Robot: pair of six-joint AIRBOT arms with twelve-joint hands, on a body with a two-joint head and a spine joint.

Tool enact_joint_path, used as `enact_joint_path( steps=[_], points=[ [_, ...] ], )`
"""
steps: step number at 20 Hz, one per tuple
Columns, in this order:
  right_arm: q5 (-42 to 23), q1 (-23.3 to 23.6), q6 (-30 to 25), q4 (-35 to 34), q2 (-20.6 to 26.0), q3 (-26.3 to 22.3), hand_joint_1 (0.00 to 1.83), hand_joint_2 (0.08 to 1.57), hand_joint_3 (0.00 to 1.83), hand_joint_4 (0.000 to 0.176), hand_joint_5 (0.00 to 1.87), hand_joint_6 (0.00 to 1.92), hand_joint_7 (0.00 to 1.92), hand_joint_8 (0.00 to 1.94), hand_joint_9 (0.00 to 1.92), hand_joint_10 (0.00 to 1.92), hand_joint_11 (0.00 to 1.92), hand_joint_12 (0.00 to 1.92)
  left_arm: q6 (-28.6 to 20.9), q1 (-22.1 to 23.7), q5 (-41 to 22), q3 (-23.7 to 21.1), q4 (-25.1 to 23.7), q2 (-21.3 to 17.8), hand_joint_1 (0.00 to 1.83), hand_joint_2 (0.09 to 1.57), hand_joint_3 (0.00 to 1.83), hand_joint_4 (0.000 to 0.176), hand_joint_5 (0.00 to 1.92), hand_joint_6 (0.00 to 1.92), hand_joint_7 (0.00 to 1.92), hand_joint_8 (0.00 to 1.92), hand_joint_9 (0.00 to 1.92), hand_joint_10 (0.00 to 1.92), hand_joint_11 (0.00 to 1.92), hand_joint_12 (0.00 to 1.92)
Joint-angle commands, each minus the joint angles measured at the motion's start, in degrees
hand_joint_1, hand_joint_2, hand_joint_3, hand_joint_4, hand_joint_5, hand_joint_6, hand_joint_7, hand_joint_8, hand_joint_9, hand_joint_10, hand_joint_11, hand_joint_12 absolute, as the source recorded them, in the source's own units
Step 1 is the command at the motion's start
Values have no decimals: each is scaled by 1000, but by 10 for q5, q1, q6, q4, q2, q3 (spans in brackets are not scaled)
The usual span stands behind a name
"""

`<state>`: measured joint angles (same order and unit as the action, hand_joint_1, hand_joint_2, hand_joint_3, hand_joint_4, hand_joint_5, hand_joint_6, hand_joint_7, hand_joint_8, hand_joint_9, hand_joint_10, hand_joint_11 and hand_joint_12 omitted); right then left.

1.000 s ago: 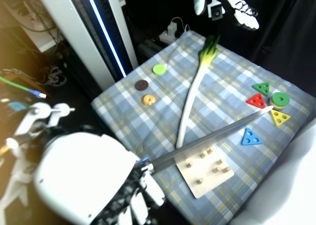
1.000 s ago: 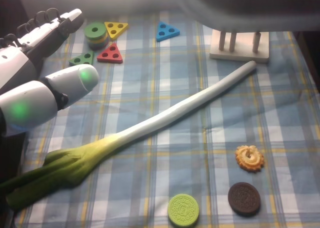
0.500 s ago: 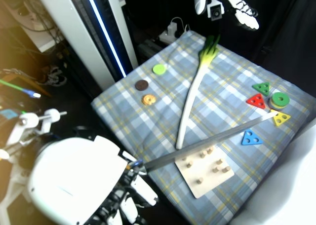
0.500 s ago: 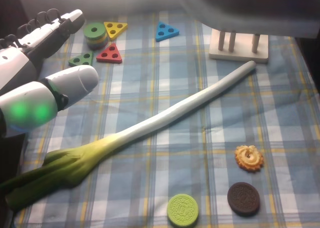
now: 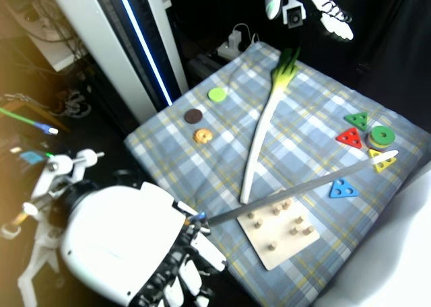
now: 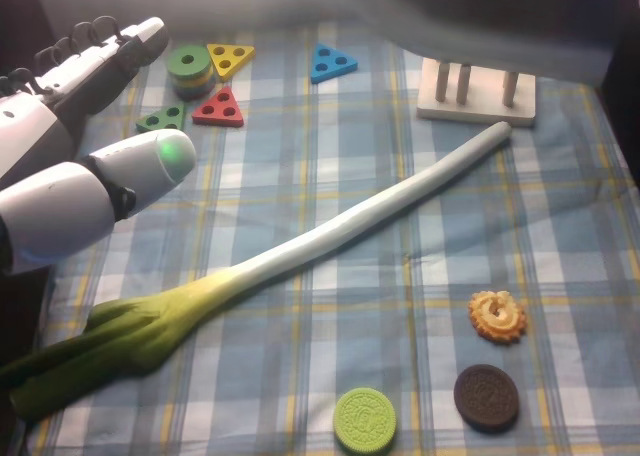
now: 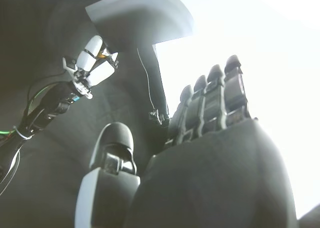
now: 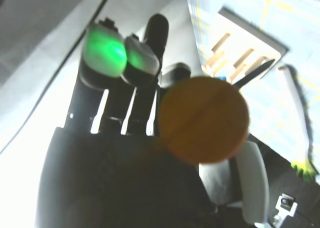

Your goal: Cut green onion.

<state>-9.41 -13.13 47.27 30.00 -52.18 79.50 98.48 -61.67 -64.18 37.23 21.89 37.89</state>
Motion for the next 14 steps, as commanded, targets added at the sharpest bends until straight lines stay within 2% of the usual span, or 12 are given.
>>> enact_joint_path(
  steps=[1,3,5,6,7,9,11,13,14],
  points=[
    [-32,1,5,7,1,2,96,1488,0,135,620,1921,996,1941,1209,1921,1324,1921,-5,6,-71,4,-10,3,0,1304,13,0,0,0,0,0,0,0,0,0],
    [-21,3,5,24,-2,2,43,1487,0,134,683,1921,1001,1941,1179,1921,1273,1921,-5,6,-70,4,-10,3,0,1307,13,0,0,0,0,0,0,0,0,0],
    [-9,13,5,43,-5,4,60,1501,3,122,672,1921,1013,1941,1192,1921,1286,1921,-5,6,-70,5,-10,4,0,1305,12,0,0,0,0,0,0,0,0,0],
    [-9,14,5,43,-6,6,112,1515,1,103,694,1921,1009,1941,1188,1921,1279,1921,-5,6,-70,5,-10,5,0,1311,14,0,0,0,0,0,0,0,0,0],
    [-8,16,5,43,-7,8,128,1505,0,126,706,1921,1005,1941,1177,1921,1265,1921,-5,7,-70,6,-10,6,0,1313,15,0,0,0,0,0,0,0,0,0],
    [-8,18,4,41,-8,8,100,1511,2,137,736,1921,1055,1941,1218,1921,1297,1921,-5,6,-71,6,-10,6,0,1294,5,0,0,0,0,0,0,0,0,0],
    [-23,23,1,32,-8,6,88,1497,0,172,681,1921,1057,1941,1229,1921,1321,1921,-5,6,-71,6,-10,6,0,1293,4,0,0,0,0,0,0,0,0,0],
    [-44,30,-4,31,-6,0,117,1500,0,176,633,1921,1022,1941,1211,1921,1314,1921,-5,6,-72,6,-10,6,0,1289,2,0,0,0,0,0,0,0,0,0],
    [-55,41,-4,29,-3,-4,135,1481,0,136,549,1921,991,1941,1207,1921,1306,1921,-5,6,-72,6,-10,6,0,1302,8,0,0,0,0,0,0,0,0,0]
  ],
)
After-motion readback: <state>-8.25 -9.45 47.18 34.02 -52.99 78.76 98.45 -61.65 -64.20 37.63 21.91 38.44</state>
